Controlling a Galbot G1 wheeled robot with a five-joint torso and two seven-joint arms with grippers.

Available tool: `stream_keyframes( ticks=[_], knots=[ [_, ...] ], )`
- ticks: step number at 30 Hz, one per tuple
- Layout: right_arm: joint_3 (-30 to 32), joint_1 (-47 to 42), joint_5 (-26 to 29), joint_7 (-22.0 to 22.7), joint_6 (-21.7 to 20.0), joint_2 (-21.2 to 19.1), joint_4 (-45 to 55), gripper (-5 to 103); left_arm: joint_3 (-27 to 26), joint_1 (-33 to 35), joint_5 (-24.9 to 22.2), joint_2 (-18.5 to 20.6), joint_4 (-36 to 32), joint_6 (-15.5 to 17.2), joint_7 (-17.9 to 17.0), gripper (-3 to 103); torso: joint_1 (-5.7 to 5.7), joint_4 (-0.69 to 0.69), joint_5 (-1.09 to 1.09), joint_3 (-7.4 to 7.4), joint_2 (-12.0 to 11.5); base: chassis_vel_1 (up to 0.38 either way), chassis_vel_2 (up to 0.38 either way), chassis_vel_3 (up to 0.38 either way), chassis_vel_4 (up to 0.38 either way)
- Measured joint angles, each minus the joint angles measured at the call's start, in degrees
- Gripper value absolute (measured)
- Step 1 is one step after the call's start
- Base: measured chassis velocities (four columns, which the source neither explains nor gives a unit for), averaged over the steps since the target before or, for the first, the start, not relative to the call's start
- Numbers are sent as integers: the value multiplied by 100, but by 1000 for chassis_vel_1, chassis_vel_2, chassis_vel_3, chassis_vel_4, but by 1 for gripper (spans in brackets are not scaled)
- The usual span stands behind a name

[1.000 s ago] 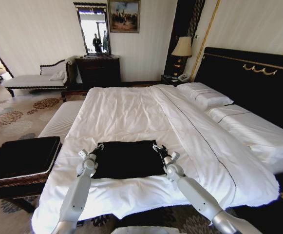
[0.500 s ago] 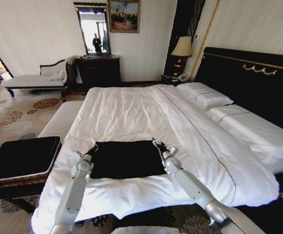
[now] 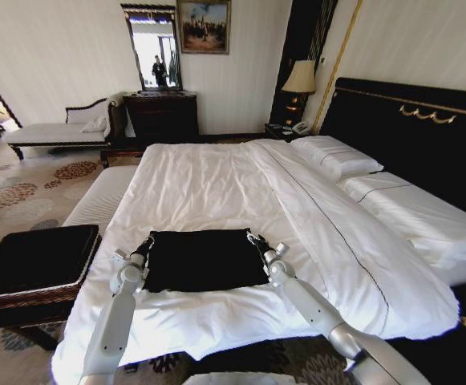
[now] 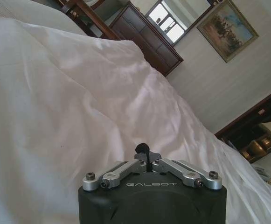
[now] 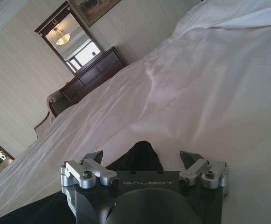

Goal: Fold the clothes on the bed and place them into the basket.

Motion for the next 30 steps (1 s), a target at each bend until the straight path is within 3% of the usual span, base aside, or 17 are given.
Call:
stream_keyframes(
  ticks=[5,7,10,13,15,20,21,23,30],
  knots=[
    [-76,200,100,-224,-8,155,-281,80,11,9,51,2,2,-1,-5,1,0,1,1,0,0,0,0,0,0],
    [-101,277,113,-287,-34,218,-396,70,27,7,83,8,23,-2,-8,1,0,1,0,0,0,0,0,0,0],
    [-115,303,113,-322,-42,257,-457,64,32,-10,94,12,46,-2,-13,1,0,1,0,0,0,0,0,0,0],
    [-117,292,102,-367,-38,269,-470,47,46,-37,96,25,77,-2,-16,1,0,0,0,0,0,0,0,0,0],
    [-114,277,93,-384,-30,265,-470,47,51,-44,98,27,94,-2,-16,1,0,0,0,0,0,0,0,0,0],
    [-26,213,75,-641,155,183,-466,20,56,-81,111,22,152,-19,-15,1,0,0,1,1,0,0,0,0,0],
    [-26,213,75,-641,155,183,-466,20,56,-81,111,22,152,-19,-15,1,0,0,1,1,0,0,0,0,0],
    [-15,192,73,-797,265,118,-399,10,56,-87,113,22,146,-27,-13,1,0,-1,0,0,0,0,0,0,0],
    [2,146,101,-897,552,21,-185,1,50,-79,98,68,28,-49,22,1,0,0,1,0,0,0,0,0,0]
  ],
)
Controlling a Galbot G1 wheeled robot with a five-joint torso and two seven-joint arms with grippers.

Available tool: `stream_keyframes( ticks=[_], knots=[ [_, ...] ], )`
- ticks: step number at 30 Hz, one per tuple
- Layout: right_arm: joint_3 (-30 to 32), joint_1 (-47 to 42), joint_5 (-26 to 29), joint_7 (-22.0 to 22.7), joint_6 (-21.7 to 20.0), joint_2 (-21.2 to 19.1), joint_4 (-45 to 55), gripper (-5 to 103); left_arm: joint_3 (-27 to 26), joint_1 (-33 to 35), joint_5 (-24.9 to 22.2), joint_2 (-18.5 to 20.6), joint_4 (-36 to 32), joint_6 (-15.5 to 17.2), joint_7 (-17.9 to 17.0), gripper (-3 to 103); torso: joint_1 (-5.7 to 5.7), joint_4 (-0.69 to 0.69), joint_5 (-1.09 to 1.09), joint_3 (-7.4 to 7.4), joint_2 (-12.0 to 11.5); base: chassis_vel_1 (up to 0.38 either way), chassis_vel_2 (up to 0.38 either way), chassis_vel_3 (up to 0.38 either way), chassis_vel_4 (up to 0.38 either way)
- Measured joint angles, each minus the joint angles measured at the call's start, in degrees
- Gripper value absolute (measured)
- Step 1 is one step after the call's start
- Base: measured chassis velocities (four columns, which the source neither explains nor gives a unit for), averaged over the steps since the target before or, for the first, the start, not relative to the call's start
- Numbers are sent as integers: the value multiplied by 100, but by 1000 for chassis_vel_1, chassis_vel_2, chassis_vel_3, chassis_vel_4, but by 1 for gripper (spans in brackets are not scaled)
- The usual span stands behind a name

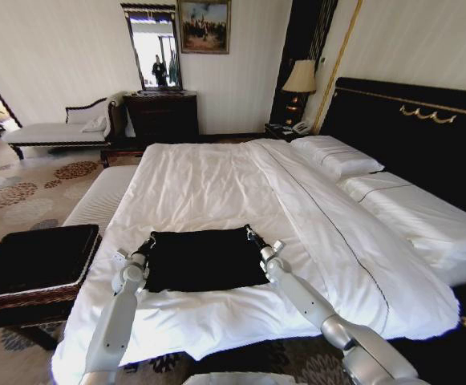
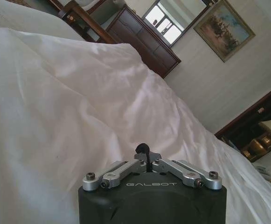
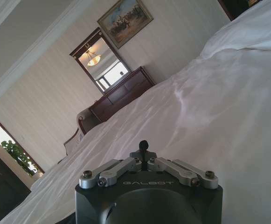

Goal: Fold the clothes on the bed and place them into the basket.

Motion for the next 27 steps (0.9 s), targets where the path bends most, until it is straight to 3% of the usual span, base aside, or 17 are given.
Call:
stream_keyframes(
  ticks=[6,13,19,27],
  knots=[
    [175,-88,254,-229,216,-83,246,1,-47,110,-98,85,-196,-126,271,1,0,2,0,0,0,0,0,0,0],
    [211,-472,305,-447,442,-494,624,1,-61,443,-208,161,-416,-195,547,1,0,0,1,0,0,0,0,0,0],
    [119,-822,126,-317,718,-847,1073,1,61,831,-95,360,-627,-323,768,1,0,-1,0,-1,0,0,0,0,0],
    [98,-1221,-329,-48,1073,-983,1451,1,-89,1500,-101,500,-1057,-421,1000,1,-1,0,0,-1,-1,0,0,0,0]
  ],
)
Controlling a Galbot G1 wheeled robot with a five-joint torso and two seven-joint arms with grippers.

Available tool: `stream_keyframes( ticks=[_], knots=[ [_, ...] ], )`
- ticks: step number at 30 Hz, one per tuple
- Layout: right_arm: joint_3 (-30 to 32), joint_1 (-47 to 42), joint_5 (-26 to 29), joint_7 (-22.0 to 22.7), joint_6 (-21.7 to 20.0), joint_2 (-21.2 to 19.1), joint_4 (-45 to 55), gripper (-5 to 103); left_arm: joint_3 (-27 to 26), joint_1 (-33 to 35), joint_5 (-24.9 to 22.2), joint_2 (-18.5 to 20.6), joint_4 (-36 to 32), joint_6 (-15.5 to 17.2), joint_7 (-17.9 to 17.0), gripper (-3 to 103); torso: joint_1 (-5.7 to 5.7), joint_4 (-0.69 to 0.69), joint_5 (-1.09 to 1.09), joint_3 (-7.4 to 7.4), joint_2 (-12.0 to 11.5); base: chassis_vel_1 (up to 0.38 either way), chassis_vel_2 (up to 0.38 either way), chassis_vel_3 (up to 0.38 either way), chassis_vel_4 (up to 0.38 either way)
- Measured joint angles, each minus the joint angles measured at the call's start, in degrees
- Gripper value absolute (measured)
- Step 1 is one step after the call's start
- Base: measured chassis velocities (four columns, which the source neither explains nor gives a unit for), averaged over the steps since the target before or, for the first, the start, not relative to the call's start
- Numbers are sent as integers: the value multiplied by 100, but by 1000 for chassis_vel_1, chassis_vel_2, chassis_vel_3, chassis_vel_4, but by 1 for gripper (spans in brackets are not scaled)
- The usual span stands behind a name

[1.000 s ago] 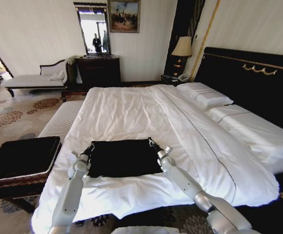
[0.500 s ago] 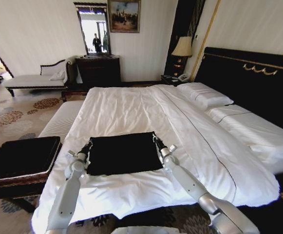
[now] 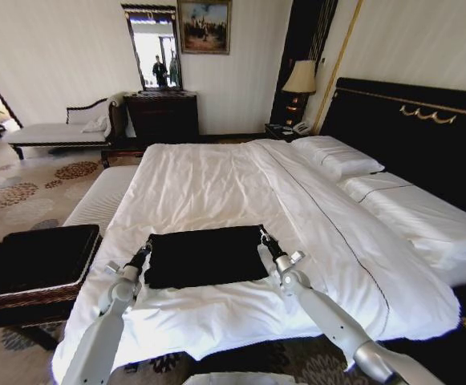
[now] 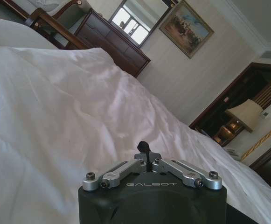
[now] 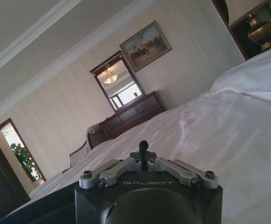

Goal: Fold the clothes on the bed and place them into the basket.

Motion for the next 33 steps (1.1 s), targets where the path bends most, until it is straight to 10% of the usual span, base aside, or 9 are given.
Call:
stream_keyframes(
  ticks=[16,33],
  knots=[
    [130,-923,-695,339,362,-85,625,1,193,1006,651,-365,-507,-226,-97,1,0,0,0,0,0,0,0,0,0],
    [563,-1720,-749,426,394,-336,1089,1,-250,1371,272,-153,-882,-145,-123,1,1,1,0,1,0,0,0,0,0]
  ],
)
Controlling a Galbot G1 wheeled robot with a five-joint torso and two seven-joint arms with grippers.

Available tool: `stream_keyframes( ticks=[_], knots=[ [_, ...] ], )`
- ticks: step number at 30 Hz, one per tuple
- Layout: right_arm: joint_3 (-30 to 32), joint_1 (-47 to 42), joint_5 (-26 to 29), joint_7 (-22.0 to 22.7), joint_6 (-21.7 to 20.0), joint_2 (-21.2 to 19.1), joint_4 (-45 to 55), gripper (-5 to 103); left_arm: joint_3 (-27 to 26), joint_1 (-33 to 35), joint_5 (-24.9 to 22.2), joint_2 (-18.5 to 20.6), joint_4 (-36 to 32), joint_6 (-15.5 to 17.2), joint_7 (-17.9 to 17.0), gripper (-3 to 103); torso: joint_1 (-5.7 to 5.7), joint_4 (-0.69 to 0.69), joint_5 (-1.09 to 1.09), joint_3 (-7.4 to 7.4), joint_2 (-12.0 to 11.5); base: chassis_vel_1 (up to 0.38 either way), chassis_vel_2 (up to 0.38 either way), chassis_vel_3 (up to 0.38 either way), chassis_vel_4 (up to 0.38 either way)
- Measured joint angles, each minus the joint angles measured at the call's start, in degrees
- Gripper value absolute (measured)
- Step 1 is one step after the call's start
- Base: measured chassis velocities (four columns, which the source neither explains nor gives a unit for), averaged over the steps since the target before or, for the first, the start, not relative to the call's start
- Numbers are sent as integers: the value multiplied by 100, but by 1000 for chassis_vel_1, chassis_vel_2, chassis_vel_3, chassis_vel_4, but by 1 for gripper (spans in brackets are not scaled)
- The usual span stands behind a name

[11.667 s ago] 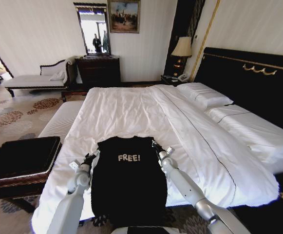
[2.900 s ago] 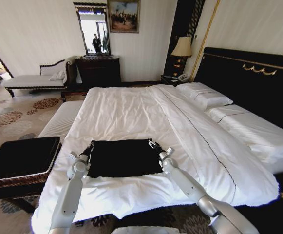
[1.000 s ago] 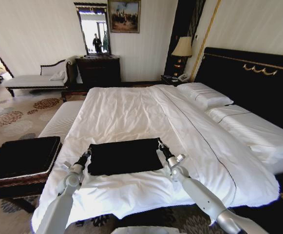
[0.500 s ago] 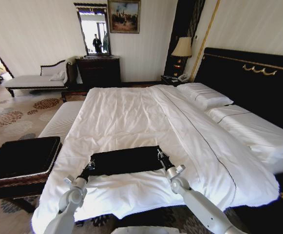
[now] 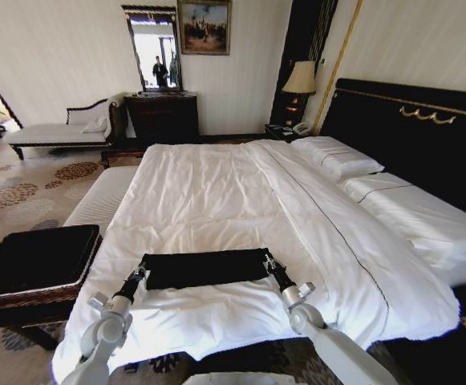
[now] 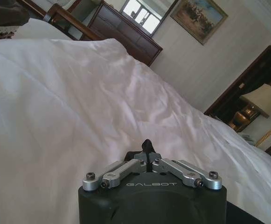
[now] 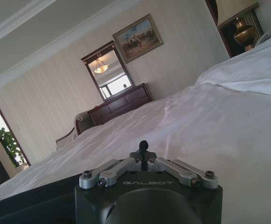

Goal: Fold the clothes on the bed and place them into the basket.

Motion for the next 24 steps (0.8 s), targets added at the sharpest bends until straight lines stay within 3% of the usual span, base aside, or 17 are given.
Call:
stream_keyframes(
  ticks=[8,13,15,17,21,24],
  knots=[
    [80,-183,-181,-15,64,94,-27,1,210,126,370,-113,-1,-36,-32,1,0,0,0,0,0,0,0,0,0],
    [196,-315,-419,31,131,104,37,1,173,315,606,-188,-358,-42,-175,-2,0,-1,0,0,0,0,0,0,0],
    [314,-382,-523,59,157,108,148,7,62,378,683,-212,-531,-51,-216,2,0,-3,0,0,0,0,0,0,0],
    [515,-489,-647,146,184,111,337,17,-179,476,807,-225,-790,-114,-247,13,0,-2,0,0,0,0,0,0,0],
    [849,-579,-937,604,202,87,615,28,-546,557,975,-156,-1086,-240,-257,23,0,1,0,0,0,0,0,0,0],
    [1052,-382,-961,1093,18,64,900,44,-633,357,779,-95,-1397,-102,-364,40,-1,-2,1,0,1,0,0,0,0]
  ],
)
